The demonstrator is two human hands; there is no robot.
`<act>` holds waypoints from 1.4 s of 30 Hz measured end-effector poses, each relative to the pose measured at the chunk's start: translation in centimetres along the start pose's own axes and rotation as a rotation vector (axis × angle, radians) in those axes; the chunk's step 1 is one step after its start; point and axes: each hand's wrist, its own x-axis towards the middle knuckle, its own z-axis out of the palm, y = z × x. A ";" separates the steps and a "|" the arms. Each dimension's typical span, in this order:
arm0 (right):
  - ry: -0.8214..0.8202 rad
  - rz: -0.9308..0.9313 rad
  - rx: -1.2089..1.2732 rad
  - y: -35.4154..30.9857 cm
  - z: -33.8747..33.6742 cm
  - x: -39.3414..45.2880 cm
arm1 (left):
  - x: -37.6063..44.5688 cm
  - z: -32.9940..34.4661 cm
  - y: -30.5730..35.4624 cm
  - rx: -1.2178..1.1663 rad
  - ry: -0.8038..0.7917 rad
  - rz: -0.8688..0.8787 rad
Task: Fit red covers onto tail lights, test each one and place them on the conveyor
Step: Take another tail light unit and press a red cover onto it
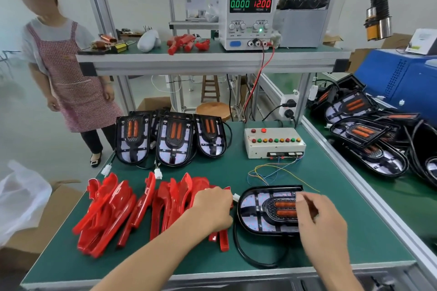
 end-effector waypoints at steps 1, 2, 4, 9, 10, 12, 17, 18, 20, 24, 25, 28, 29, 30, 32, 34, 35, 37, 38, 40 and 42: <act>0.001 -0.003 0.012 -0.1 0.0 -0.1 | 0.1 0.3 0.2 0.008 0.015 -0.031; -0.001 -0.003 0.021 -0.2 -0.1 -0.2 | 0.3 0.5 0.2 0.006 0.028 -0.067; -0.009 -0.008 0.033 -0.2 -0.1 -0.3 | 0.6 0.6 -0.1 -0.035 0.046 -0.138; -0.016 -0.010 0.085 -0.3 0.0 -0.6 | 1.0 0.0 -0.9 -0.129 0.047 -0.196; -0.020 -0.018 0.091 -0.4 0.1 -0.7 | 1.0 0.0 -0.8 -0.130 0.046 -0.185; -0.030 -0.032 0.107 -0.7 0.3 -0.9 | 1.0 0.0 -0.3 -0.096 0.048 -0.161; -0.066 -0.068 0.106 -1.1 0.6 -1.2 | 1.5 0.1 0.2 0.013 0.044 -0.141; -0.070 -0.069 0.106 -1.1 0.5 -1.2 | 1.6 0.1 0.2 0.022 0.045 -0.137; -0.076 -0.068 0.101 -1.0 0.3 -1.1 | 1.7 -0.3 -0.1 -0.006 0.072 -0.154; -0.072 -0.052 0.111 -0.7 0.1 -1.0 | 2.0 -2.1 -2.2 -0.318 0.213 -0.213; -0.070 -0.044 0.123 -0.6 0.2 -1.0 | 2.2 -2.5 -2.8 -0.448 0.261 -0.209; -0.118 0.011 0.170 -0.8 0.6 -1.0 | 1.8 -3.3 -3.5 -0.885 0.436 -0.128; -0.158 0.023 0.186 -1.1 0.8 -0.9 | 1.6 -3.6 -3.2 -1.039 0.491 -0.078; -0.206 0.020 0.193 -1.4 1.1 -0.7 | 1.2 -3.9 -2.5 -1.168 0.542 -0.020; -0.324 0.007 0.238 -2.5 1.5 -0.2 | 0.6 -4.2 -0.8 -1.306 0.620 0.070; -0.439 0.062 0.395 -3.8 1.5 0.7 | 0.3 -4.2 1.1 -1.352 0.664 0.127; -0.470 0.090 0.457 -4.2 1.4 1.2 | 0.2 -4.2 2.1 -1.362 0.678 0.147; -0.480 0.089 0.473 -4.5 1.2 2.3 | -0.1 -4.2 3.8 -1.380 0.702 0.173; -0.482 0.078 0.453 -4.5 1.0 2.8 | -0.2 -4.1 4.3 -1.390 0.718 0.177; -0.494 0.029 0.388 -4.1 0.4 3.9 | -0.1 -3.7 4.7 -1.405 0.741 0.168; -0.446 -0.096 0.198 -3.1 -0.8 5.4 | 0.0 -3.0 4.4 -1.379 0.707 0.110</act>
